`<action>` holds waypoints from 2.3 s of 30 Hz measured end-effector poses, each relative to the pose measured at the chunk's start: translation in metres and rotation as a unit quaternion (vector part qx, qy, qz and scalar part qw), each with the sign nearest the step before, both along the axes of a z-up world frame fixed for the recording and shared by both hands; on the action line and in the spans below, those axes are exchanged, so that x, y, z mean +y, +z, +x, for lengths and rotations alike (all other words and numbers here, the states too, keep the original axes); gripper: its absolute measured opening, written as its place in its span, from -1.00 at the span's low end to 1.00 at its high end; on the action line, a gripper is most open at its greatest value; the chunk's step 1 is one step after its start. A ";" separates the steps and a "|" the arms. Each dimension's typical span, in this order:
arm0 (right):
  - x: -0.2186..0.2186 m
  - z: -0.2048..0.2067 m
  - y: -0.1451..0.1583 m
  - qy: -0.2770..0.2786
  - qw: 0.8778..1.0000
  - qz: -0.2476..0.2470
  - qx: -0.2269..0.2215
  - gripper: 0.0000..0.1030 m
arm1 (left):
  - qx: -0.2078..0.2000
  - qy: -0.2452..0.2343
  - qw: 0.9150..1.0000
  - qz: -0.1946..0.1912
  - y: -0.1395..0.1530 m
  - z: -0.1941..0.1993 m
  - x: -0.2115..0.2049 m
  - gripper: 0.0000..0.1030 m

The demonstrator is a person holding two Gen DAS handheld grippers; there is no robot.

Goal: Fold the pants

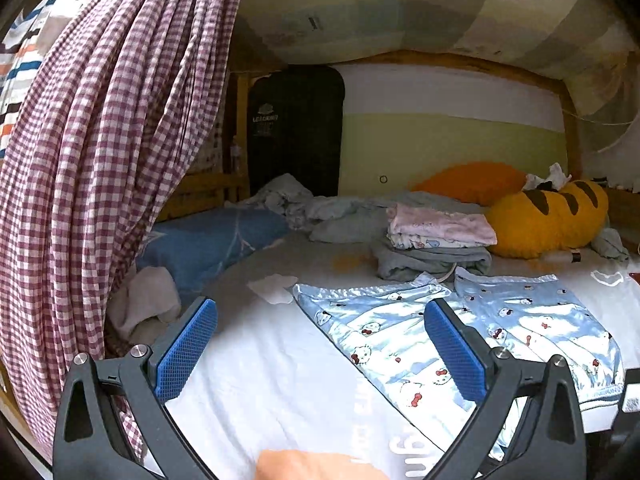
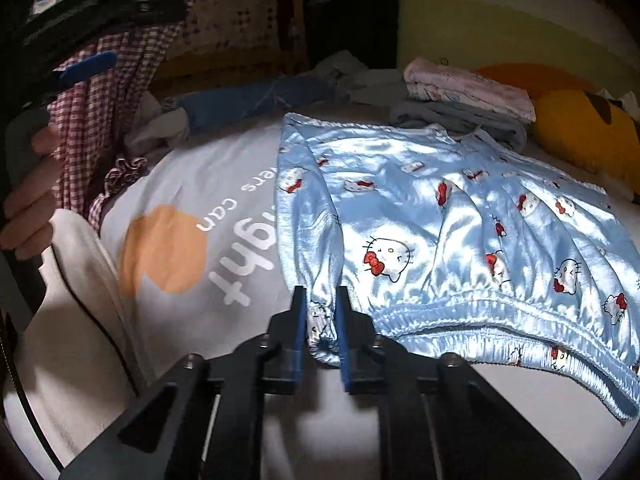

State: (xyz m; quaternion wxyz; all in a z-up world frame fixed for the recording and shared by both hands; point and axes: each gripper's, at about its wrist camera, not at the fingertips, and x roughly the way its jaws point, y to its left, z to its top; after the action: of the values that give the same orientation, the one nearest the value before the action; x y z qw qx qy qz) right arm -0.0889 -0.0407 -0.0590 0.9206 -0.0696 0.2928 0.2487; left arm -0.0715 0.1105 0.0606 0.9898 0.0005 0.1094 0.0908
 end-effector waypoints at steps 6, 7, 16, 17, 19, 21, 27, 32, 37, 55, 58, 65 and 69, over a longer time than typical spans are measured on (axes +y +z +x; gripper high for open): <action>0.009 -0.018 -0.003 0.027 0.999 -0.036 -0.012 -0.83 | 0.041 0.007 0.999 0.006 0.001 0.018 0.006 0.99; 0.008 -0.019 -0.003 0.030 0.999 -0.032 -0.005 -0.83 | 0.052 0.000 0.999 0.011 0.004 0.027 0.009 0.99; 0.009 -0.014 -0.004 0.035 0.999 -0.015 0.008 -0.83 | 0.138 -0.059 0.988 -0.042 0.024 0.175 0.063 0.75; 0.010 -0.014 -0.004 0.035 0.999 -0.015 0.009 -0.83 | 0.153 -0.062 0.985 -0.060 0.020 0.195 0.070 0.67; 0.009 -0.012 -0.002 0.038 0.999 -0.014 0.010 -0.83 | 0.185 -0.062 0.977 -0.085 0.007 0.229 0.081 0.59; 0.009 -0.011 -0.002 0.038 0.999 -0.012 0.010 -0.83 | 0.223 -0.051 0.967 -0.108 -0.013 0.261 0.092 0.51; 0.008 -0.007 -0.001 0.037 0.999 -0.003 0.008 -0.83 | 0.297 -0.025 0.942 -0.155 -0.068 0.309 0.121 0.45; 0.007 -0.005 -0.004 0.038 0.999 0.008 0.018 -0.83 | 0.319 -0.040 0.923 -0.211 -0.088 0.313 0.132 -0.31; 0.004 -0.005 0.001 0.030 0.999 0.021 0.019 -0.83 | 0.294 -0.047 0.932 -0.205 -0.077 0.314 0.132 -0.98; -0.050 -0.028 0.056 -0.083 0.992 0.074 -0.067 -0.83 | 0.201 -0.149 0.965 -0.085 0.077 0.352 -0.043 -0.98; -0.063 -0.038 0.061 -0.116 0.987 0.079 -0.079 -0.83 | 0.203 -0.173 0.960 -0.083 0.080 0.358 -0.084 -0.98; -0.103 -0.046 0.071 -0.188 0.971 0.106 -0.099 -0.83 | 0.209 -0.220 0.951 -0.053 0.078 0.359 -0.184 -0.98; -0.123 -0.056 0.079 -0.229 0.960 0.097 -0.127 -0.83 | 0.202 -0.242 0.948 -0.030 0.082 0.356 -0.231 -0.98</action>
State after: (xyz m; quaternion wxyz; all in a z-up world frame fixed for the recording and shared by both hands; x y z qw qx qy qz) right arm -0.1452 -0.1641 0.0197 0.9850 0.0576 0.1559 0.0471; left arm 0.2844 -0.1210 0.1426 0.9388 0.0156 0.3063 -0.1570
